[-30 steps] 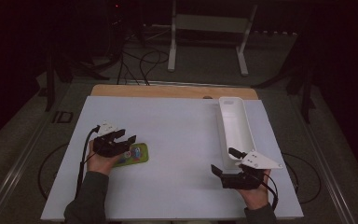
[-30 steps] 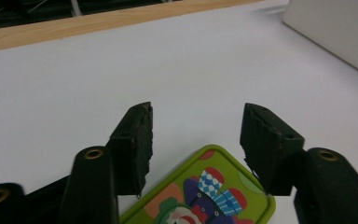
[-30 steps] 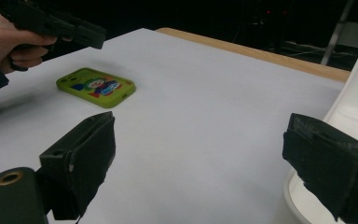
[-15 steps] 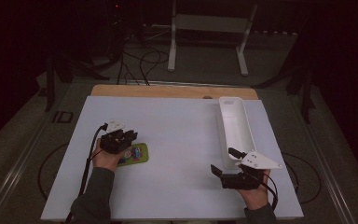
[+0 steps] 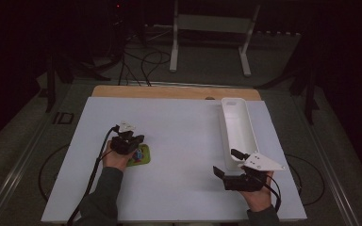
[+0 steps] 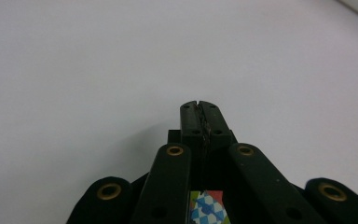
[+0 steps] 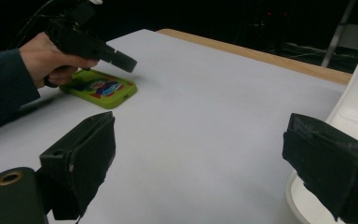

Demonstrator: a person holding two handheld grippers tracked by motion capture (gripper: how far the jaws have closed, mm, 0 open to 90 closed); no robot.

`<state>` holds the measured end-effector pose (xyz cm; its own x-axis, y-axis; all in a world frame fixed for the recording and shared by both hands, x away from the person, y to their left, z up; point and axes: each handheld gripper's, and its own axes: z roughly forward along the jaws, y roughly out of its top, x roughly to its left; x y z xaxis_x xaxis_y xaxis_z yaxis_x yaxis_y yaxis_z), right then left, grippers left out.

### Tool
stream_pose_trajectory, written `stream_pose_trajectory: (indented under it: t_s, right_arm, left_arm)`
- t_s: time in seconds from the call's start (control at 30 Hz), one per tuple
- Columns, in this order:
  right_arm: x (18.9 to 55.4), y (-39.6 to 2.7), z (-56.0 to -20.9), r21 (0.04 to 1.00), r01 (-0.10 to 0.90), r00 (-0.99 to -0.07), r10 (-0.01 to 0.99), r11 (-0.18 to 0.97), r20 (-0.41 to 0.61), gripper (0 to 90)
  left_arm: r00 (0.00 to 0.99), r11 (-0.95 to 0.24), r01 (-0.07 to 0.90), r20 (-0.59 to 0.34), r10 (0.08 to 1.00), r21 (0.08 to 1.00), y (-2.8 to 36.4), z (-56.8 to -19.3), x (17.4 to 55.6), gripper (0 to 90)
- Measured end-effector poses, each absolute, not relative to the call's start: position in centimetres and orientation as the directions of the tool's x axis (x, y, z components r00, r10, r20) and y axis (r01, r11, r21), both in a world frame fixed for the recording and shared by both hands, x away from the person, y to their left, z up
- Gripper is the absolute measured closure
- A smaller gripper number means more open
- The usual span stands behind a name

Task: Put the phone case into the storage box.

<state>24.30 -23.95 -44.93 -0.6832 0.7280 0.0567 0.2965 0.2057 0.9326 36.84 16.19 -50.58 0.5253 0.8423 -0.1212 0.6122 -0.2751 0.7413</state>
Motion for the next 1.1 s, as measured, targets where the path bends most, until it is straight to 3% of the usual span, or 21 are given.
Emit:
stream_pose_trajectory:
  t_s: [0.7,1.1]
  right_arm:
    - [24.3,-23.9,-44.9,0.933,0.296,-0.685,0.726,0.205,0.058,9.0]
    - [24.3,-23.8,-45.0,0.932,0.298,-0.686,0.725,0.208,0.057,9.0]
  left_arm:
    - [0.479,-0.255,0.684,-0.158,0.864,0.683,15.6,-51.8,37.8,90.0]
    - [0.506,-0.282,0.693,-0.170,0.845,0.663,15.3,-51.7,37.3,90.0]
